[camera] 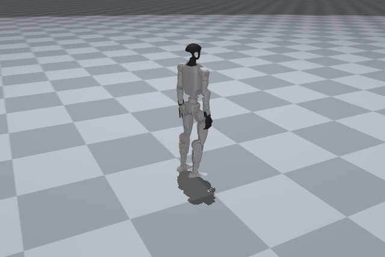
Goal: Walk run
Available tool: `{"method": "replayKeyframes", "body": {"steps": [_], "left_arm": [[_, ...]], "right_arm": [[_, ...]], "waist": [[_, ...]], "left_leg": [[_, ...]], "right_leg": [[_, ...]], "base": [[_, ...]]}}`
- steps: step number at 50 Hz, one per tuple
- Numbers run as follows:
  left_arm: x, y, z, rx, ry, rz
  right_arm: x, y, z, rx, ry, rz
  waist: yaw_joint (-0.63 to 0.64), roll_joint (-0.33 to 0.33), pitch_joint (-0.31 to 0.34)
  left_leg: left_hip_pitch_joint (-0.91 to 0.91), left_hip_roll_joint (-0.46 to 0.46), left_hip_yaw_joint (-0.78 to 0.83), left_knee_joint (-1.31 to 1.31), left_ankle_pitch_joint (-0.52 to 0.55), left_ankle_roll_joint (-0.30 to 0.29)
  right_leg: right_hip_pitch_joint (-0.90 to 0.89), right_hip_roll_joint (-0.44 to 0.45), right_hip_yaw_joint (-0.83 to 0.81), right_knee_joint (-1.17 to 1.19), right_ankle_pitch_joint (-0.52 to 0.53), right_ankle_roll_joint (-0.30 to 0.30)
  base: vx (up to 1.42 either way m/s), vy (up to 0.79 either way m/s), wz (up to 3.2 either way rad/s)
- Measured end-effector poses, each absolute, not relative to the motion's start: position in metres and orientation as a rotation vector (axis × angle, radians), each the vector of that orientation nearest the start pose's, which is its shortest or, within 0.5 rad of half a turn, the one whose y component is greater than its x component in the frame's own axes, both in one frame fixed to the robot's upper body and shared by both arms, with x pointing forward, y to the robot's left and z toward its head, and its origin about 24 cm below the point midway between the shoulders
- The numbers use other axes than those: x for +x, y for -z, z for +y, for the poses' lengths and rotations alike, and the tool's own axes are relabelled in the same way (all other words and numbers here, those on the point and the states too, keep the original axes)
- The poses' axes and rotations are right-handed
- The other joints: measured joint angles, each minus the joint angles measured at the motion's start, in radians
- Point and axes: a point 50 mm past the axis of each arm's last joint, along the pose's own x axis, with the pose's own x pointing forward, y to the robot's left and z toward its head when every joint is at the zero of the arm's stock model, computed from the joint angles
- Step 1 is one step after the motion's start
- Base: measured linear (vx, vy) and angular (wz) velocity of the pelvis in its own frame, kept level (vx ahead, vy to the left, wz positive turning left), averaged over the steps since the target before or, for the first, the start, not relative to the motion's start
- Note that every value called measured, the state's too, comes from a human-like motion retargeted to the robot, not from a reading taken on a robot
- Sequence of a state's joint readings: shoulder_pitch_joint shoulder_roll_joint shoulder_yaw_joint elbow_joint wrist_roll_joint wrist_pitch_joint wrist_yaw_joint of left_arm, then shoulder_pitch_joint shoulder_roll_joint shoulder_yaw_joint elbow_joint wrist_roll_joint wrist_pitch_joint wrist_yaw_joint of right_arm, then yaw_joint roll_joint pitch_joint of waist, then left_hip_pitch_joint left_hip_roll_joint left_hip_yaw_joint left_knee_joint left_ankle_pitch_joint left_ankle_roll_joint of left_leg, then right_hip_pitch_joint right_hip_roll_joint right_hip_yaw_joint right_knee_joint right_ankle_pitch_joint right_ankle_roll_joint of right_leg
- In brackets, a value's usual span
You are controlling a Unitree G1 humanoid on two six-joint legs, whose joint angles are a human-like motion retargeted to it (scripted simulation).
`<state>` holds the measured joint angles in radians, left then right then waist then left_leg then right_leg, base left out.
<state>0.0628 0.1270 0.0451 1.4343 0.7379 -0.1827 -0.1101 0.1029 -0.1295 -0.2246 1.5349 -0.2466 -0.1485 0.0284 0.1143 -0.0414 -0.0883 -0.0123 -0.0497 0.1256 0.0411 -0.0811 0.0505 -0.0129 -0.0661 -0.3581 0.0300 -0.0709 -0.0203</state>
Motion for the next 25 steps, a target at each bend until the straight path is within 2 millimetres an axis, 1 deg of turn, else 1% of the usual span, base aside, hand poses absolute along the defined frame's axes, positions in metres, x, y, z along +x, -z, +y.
{"method": "replayKeyframes", "body": {"steps": [25], "left_arm": [[0.0289,0.1779,0.1889,0.532,0.543,1.328]], "right_arm": [[-0.0105,0.1769,-0.2054,-0.116,0.094,1.469]], "waist": [[-0.002,0.0,0.007]], "left_leg": [[-0.022,0.0,-0.005,0.0,0.002,-0.001]], "right_leg": [[-0.022,-0.003,0.0,0.003,0.002,0.004]], "base": [[0.0,0.0,0.0]]}}
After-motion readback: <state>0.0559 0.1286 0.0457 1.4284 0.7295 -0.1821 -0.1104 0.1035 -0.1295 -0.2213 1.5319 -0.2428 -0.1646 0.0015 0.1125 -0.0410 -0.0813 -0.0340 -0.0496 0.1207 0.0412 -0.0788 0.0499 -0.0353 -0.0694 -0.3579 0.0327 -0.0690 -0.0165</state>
